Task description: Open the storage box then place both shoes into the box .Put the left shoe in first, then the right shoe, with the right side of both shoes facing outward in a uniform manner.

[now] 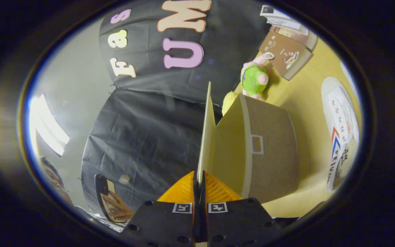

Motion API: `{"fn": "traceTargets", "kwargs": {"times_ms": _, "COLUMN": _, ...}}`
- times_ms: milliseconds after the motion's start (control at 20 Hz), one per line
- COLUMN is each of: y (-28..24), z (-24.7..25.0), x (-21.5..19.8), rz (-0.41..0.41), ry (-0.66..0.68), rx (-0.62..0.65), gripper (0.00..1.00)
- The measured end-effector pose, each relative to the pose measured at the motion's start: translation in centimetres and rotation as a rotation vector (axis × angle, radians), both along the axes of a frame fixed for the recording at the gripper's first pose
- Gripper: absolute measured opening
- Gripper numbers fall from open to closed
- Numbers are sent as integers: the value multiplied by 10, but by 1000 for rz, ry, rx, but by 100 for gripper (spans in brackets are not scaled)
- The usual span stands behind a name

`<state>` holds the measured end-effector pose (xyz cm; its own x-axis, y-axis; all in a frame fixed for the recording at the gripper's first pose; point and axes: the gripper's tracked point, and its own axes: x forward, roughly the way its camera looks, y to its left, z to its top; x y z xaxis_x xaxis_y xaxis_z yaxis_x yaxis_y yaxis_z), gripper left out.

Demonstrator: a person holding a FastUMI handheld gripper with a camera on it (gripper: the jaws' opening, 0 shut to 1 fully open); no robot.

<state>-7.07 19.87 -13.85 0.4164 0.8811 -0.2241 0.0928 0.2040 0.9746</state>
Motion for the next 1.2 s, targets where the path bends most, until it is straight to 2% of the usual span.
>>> {"fn": "traceTargets", "kwargs": {"times_ms": 200, "y": 7, "z": 18, "x": 5, "rz": 48, "ry": -73, "rx": -88, "gripper": 3}}
{"fn": "traceTargets", "kwargs": {"times_ms": 600, "y": 45, "z": 68, "x": 16, "rz": 106, "ry": -139, "rx": -122, "gripper": 3}}
{"fn": "traceTargets", "kwargs": {"times_ms": 1200, "y": 164, "z": 127, "x": 15, "rz": 202, "ry": -230, "rx": -132, "gripper": 3}}
